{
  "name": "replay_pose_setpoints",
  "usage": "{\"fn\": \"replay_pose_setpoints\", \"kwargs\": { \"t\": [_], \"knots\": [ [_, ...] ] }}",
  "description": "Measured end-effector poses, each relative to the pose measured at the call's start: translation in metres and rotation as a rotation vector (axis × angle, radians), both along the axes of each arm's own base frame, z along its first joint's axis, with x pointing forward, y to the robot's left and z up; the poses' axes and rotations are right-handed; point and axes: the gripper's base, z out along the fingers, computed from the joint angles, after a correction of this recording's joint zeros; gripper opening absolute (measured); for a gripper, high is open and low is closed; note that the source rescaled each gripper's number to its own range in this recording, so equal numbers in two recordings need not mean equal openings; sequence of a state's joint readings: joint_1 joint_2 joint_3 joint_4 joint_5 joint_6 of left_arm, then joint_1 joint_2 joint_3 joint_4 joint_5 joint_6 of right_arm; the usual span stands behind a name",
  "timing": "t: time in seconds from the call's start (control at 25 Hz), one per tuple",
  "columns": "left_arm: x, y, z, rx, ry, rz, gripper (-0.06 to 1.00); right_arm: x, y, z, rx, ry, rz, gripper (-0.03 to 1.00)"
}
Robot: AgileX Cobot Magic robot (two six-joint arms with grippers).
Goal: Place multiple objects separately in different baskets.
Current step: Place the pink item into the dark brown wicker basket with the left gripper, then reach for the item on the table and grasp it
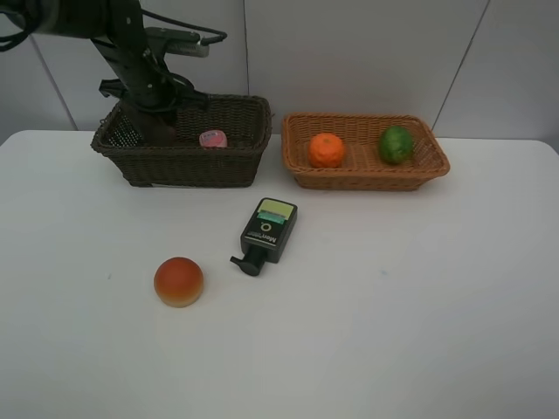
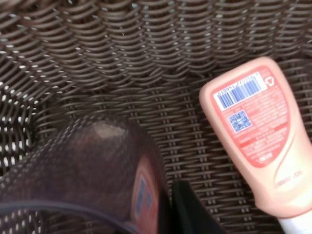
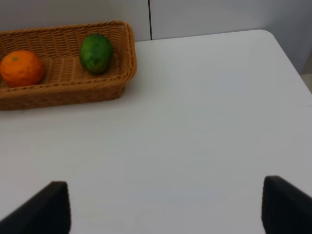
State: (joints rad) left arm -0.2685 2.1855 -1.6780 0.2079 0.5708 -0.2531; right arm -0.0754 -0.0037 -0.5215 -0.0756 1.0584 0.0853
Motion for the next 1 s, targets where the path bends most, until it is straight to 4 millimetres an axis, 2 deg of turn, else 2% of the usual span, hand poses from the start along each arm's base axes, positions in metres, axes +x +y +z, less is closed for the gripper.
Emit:
{"fn": "replay_pose_setpoints", "kwargs": {
  "t": [0.28, 0.4, 0.48, 0.52, 0.56, 0.64, 0.76, 0.84, 0.92, 1.0],
  "knots": [
    [0.003, 0.004, -0.009, 0.015, 0.011, -0.016, 0.0, 0.0, 0.0, 0.0, 0.0, 0.0, 0.0, 0.66],
    [0.003, 0.006, -0.01, 0.019, 0.012, -0.016, 0.03, 0.0, 0.0, 0.0, 0.0, 0.0, 0.0, 0.66],
    [0.004, 0.008, -0.01, 0.021, 0.013, -0.016, 0.14, 0.0, 0.0, 0.0, 0.0, 0.0, 0.0, 0.66],
    [0.003, 0.008, -0.01, 0.024, 0.014, -0.021, 0.24, 0.0, 0.0, 0.0, 0.0, 0.0, 0.0, 0.66],
    [0.003, 0.008, -0.01, 0.027, 0.017, -0.024, 0.34, 0.0, 0.0, 0.0, 0.0, 0.0, 0.0, 0.66],
    [0.003, 0.008, -0.01, 0.033, 0.022, -0.03, 0.61, 0.0, 0.0, 0.0, 0.0, 0.0, 0.0, 0.66],
    [0.002, 0.009, -0.011, 0.037, 0.031, -0.029, 0.9, 0.0, 0.0, 0.0, 0.0, 0.0, 0.0, 0.66],
    [0.002, 0.009, -0.011, 0.039, 0.036, -0.03, 0.97, 0.0, 0.0, 0.0, 0.0, 0.0, 0.0, 0.66],
    [0.001, 0.009, -0.007, 0.039, 0.034, -0.029, 1.0, 0.0, 0.0, 0.0, 0.0, 0.0, 0.0, 0.66],
    [-0.001, 0.01, 0.005, 0.034, 0.019, -0.025, 1.0, 0.0, 0.0, 0.0, 0.0, 0.0, 0.0, 0.66]
  ]
}}
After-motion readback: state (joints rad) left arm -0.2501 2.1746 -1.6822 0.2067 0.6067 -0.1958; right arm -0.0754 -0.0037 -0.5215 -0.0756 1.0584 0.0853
